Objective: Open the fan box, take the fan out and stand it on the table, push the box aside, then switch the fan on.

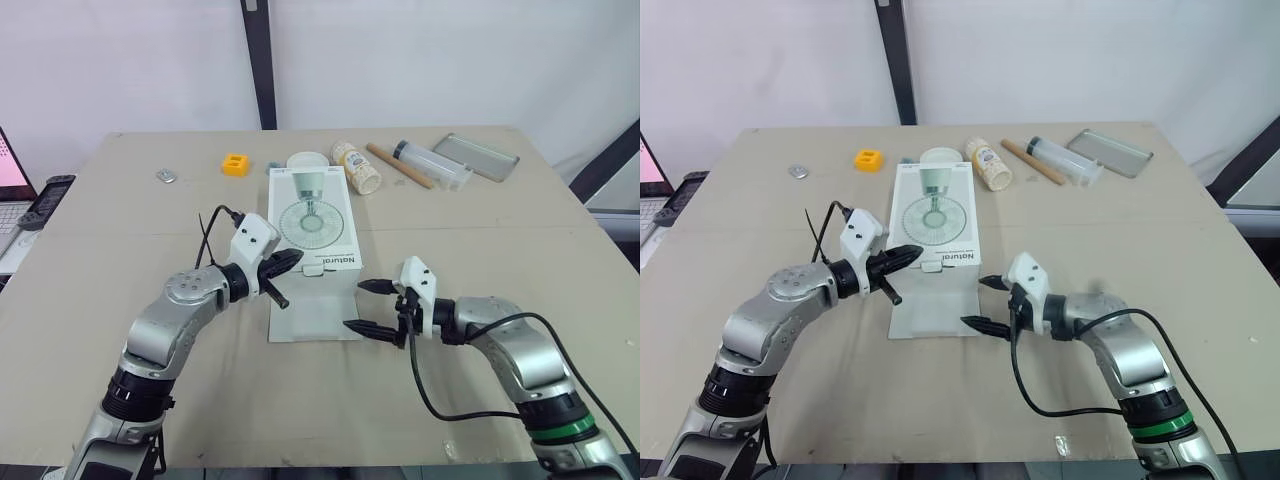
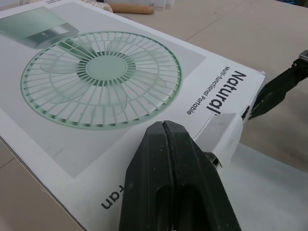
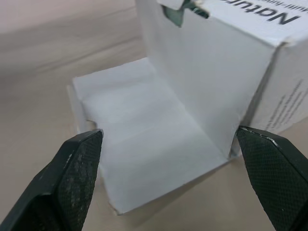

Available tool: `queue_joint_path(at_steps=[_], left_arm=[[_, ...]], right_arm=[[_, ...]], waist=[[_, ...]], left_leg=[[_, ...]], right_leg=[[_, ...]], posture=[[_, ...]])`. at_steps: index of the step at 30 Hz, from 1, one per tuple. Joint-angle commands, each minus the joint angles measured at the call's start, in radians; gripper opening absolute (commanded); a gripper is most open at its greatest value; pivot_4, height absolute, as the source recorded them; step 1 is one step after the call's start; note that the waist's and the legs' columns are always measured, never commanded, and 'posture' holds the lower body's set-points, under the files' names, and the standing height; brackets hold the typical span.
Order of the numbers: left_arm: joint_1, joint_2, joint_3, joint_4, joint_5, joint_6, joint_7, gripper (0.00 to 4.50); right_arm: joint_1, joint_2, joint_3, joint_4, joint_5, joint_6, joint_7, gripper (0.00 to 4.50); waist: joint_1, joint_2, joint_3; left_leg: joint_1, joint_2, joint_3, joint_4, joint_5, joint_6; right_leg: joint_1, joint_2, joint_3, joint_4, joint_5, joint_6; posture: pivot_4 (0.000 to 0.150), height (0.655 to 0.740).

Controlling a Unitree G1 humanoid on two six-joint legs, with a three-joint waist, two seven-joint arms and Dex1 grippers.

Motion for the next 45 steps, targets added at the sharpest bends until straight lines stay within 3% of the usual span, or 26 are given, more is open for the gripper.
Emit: queue_joint_path(at_steps=[1, 22, 33, 45], left_arm=[[0.018, -0.002, -0.025, 0.040, 0.007, 0.040, 0.004, 0.02], [0.005, 0.000, -0.014, 0.047, -0.003, 0.048, -0.003, 0.02], [0.003, 0.001, -0.013, 0.049, -0.004, 0.049, -0.004, 0.02], [0.008, -0.002, -0.011, 0.038, -0.005, 0.054, 0.003, 0.02]], right_arm=[[-0.001, -0.004, -0.002, -0.049, 0.021, 0.001, 0.011, 4.50], [0.032, -0.059, -0.048, -0.099, 0.116, 0.072, 0.040, 4.50], [0.002, -0.028, -0.029, 0.012, -0.011, -0.065, -0.050, 4.50], [-0.005, 0.038, 0.039, -0.018, -0.022, -0.050, -0.047, 4.50]], waist=[[0.000, 0.000, 0.000], [0.000, 0.000, 0.000], [0.000, 0.000, 0.000], [-0.002, 0.000, 0.000]], left_leg=[[0.000, 0.000, 0.000, 0.000, 0.000, 0.000], [0.000, 0.000, 0.000, 0.000, 0.000, 0.000], [0.000, 0.000, 0.000, 0.000, 0.000, 0.000], [0.000, 0.000, 0.000, 0.000, 0.000, 0.000]], right_leg=[[0.000, 0.000, 0.000, 0.000, 0.000, 0.000], [0.000, 0.000, 0.000, 0.000, 0.000, 0.000], [0.000, 0.000, 0.000, 0.000, 0.000, 0.000], [0.000, 0.000, 0.000, 0.000, 0.000, 0.000]], posture=[[0.150, 0.7400], [0.150, 0.7400], [0.150, 0.7400], [0.150, 0.7400]])
